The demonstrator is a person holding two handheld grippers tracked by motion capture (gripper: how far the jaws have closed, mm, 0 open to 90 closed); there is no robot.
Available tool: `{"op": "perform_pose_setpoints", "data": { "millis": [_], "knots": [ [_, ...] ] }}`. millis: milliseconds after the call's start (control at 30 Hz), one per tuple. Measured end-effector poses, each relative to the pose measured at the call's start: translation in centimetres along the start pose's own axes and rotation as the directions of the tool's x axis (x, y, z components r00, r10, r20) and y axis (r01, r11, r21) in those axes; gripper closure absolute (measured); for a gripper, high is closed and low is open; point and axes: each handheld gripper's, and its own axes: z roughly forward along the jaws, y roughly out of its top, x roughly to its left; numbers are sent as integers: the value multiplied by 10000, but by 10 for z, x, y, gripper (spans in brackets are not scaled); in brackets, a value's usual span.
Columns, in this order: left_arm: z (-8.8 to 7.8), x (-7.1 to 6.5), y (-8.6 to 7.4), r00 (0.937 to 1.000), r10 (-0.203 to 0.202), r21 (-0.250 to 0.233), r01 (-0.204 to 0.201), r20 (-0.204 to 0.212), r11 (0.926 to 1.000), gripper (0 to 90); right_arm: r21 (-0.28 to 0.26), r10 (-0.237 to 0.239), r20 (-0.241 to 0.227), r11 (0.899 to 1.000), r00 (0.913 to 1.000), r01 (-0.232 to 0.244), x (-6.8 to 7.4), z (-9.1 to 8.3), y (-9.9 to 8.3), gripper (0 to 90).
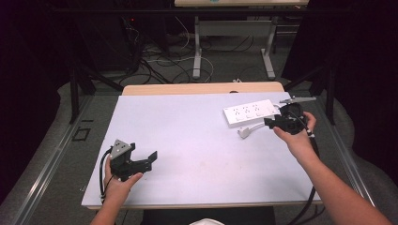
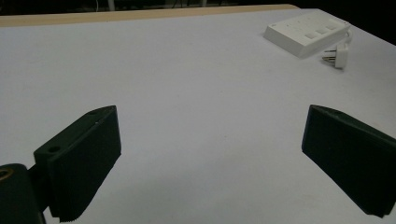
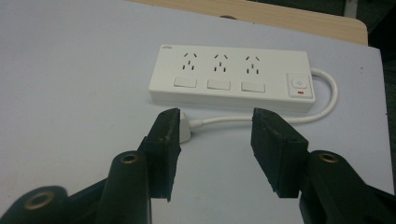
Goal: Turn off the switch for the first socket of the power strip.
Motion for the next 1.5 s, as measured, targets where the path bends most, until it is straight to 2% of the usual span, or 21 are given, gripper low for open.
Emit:
{"op": "perform_pose_setpoints", "data": {
  "millis": [100, 367, 667, 1033, 1267, 1500],
  "knots": [
    [0, 0, 0, 10000, -10, 7, 10, -22, 10000, 49, -14, -119, 89, 9999, 9999, 119, -3, 1, 5, 535],
    [0, 0, 0, 10000, -18, 13, 18, -29, 10000, 54, 142, 11, 250, 9999, 9997, -15, -7, 5, 14, 575],
    [0, 0, 0, 10000, -19, 9, 19, -47, 10000, 59, 381, 400, 383, 9984, 9985, -415, -17, 13, 22, 617],
    [0, 1, -1, 10000, 23, 11, -23, -80, 10000, 66, 550, 313, 660, 9979, 9973, -350, -24, 24, 32, 680],
    [-1, 2, -1, 10000, 25, 7, -25, -90, 10000, 67, 594, 310, 703, 9976, 9970, -352, -24, 31, 38, 706],
    [-1, 2, -1, 9999, 24, 15, -24, -113, 10000, 70, 538, 525, 667, 9970, 9964, -562, -28, 36, 43, 744]
  ]
}}
